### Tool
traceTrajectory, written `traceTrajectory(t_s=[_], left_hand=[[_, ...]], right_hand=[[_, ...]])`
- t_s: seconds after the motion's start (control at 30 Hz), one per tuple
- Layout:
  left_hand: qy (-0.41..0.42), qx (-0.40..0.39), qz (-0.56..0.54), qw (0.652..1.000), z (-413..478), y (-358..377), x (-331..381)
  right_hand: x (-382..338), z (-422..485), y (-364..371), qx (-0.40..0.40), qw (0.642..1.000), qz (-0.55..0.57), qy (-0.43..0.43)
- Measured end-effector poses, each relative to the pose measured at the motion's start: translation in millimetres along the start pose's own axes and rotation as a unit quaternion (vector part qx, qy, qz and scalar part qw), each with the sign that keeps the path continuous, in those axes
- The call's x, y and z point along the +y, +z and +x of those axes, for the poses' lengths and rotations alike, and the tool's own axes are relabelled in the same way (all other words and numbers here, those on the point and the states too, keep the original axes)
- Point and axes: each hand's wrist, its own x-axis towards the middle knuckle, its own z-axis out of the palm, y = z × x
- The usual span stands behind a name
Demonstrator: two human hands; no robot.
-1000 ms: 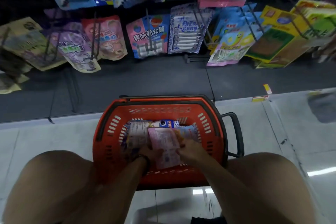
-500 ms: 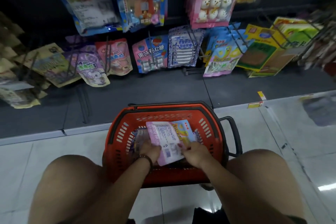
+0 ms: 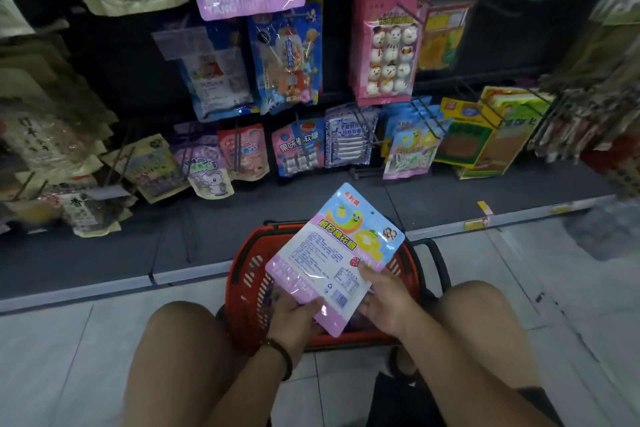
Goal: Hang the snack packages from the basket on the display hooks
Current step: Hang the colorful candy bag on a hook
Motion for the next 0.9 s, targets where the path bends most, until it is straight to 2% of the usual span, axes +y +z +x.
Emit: traceTrajectory(t_s=[0.07,0.13,0.23,0.3,0.33,0.37,0.4,0.43,0.53,0.67,0.77,0.87,0.9], left_hand=[[0.003,-0.010,0.001,1.000,-9.3,2.7,0.5],[0.026,0.015,-0.017,0.999,-16.6,0.9,6.1],[0.110,0.141,0.029,0.983,-23.4,-6.6,19.2],[0.214,0.222,0.126,0.943,-26.1,-13.1,22.8],[0.275,0.250,0.206,0.905,-26.1,-16.8,22.4],[0.321,0.254,0.286,0.867,-24.8,-19.0,20.9],[0.347,0.235,0.331,0.846,-23.3,-18.1,20.2],[0.335,0.197,0.348,0.853,-21.9,-15.5,19.2],[0.255,0.071,0.260,0.929,-28.0,0.9,14.7],[0.204,0.002,0.131,0.970,-30.3,7.8,14.9],[0.197,0.041,0.067,0.977,-23.4,3.1,23.6],[0.194,0.103,0.079,0.972,-21.9,-3.0,38.5],[0.190,0.102,0.082,0.973,-21.8,-5.4,44.4]], right_hand=[[-2.8,-2.9,-1.2,-0.009,0.999,0.006,-0.037],[-2.1,-3.4,-4.0,-0.012,0.998,-0.002,-0.061],[1.8,-4.4,-5.9,0.013,0.995,-0.043,-0.087],[5.1,-9.4,-3.6,0.025,0.990,-0.076,-0.113],[6.9,-11.9,-1.8,0.028,0.986,-0.099,-0.131],[9.2,-13.7,0.4,0.029,0.980,-0.124,-0.150],[11.0,-16.5,3.1,0.024,0.974,-0.150,-0.166],[12.7,-19.9,7.1,0.012,0.969,-0.170,-0.179],[17.7,-34.4,21.0,-0.049,0.954,-0.218,-0.197],[24.2,-47.4,32.9,-0.133,0.942,-0.258,-0.171],[27.3,-43.5,36.0,-0.123,0.920,-0.303,-0.215],[22.0,-34.0,36.8,-0.019,0.902,-0.313,-0.297],[16.5,-31.2,36.3,0.017,0.896,-0.306,-0.323]])
